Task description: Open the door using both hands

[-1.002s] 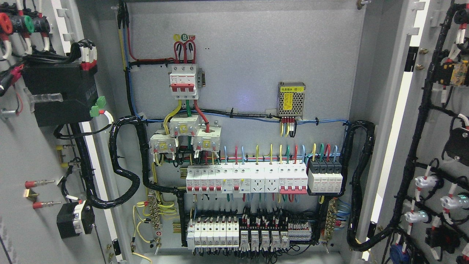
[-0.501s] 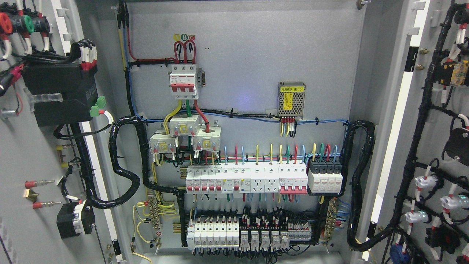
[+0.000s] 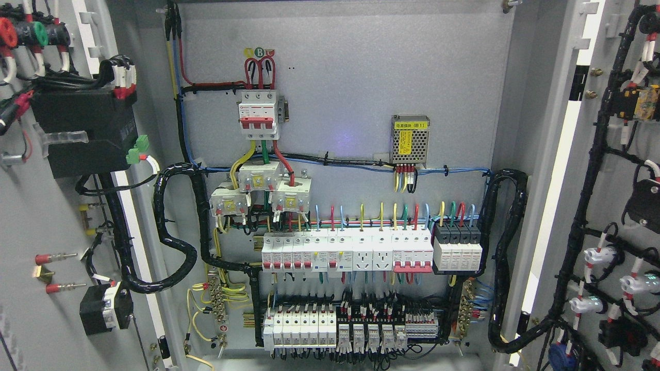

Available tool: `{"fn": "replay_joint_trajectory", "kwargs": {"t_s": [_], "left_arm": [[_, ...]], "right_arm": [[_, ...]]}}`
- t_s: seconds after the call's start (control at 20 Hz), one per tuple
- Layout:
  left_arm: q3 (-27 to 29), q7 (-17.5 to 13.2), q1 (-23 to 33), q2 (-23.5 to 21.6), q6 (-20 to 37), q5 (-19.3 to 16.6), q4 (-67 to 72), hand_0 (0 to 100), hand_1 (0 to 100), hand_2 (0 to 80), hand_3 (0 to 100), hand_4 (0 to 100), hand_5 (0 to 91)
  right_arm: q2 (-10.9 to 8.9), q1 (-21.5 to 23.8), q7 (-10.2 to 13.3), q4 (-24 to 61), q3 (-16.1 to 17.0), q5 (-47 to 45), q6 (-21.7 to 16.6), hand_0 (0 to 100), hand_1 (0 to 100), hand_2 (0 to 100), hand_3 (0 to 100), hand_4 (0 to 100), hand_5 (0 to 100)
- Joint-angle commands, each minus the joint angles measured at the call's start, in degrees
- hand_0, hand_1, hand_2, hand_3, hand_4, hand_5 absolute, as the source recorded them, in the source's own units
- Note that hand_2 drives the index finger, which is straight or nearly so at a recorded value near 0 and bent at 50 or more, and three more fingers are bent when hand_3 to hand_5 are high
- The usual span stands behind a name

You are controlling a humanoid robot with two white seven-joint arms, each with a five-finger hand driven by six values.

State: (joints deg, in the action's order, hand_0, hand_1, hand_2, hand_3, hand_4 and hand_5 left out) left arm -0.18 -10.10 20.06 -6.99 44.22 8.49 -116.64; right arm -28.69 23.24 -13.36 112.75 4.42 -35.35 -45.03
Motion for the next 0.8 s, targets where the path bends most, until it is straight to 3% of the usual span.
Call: {"fn": "replay_joint_trajectory", "kwargs": {"t_s": [0.0, 0.3, 0.6, 0.75], "left_arm": [[4.40, -0.01, 1.74, -1.10, 3.67, 1.52, -0.08, 0, 0, 0.0, 0, 3, 0.0], [7.30, 0.43, 1.83, -1.10, 4.47, 2.58, 0.10, 0, 0, 0.0, 0, 3, 0.0], [11.16, 0.43, 3.85, -2.41, 4.47, 5.30, 0.10, 0, 0, 0.0, 0, 3, 0.0], [13.97, 0.43, 3.76, -4.60, 4.47, 8.37, 0.36, 0, 0, 0.0, 0, 3, 0.0]], "right_arm": [[-1.81, -0.13, 0.00, -1.83, 1.46, 0.02, -28.80, 11, 0, 0, 0, 0, 0], [-3.74, -0.04, -0.08, -2.09, 1.46, 0.02, -29.84, 11, 0, 0, 0, 0, 0], [-3.74, -0.21, -0.08, -2.09, 2.25, 0.02, -30.81, 11, 0, 0, 0, 0, 0], [-3.56, -0.30, 0.00, -2.01, 2.78, -0.16, -31.69, 11, 0, 0, 0, 0, 0]]}}
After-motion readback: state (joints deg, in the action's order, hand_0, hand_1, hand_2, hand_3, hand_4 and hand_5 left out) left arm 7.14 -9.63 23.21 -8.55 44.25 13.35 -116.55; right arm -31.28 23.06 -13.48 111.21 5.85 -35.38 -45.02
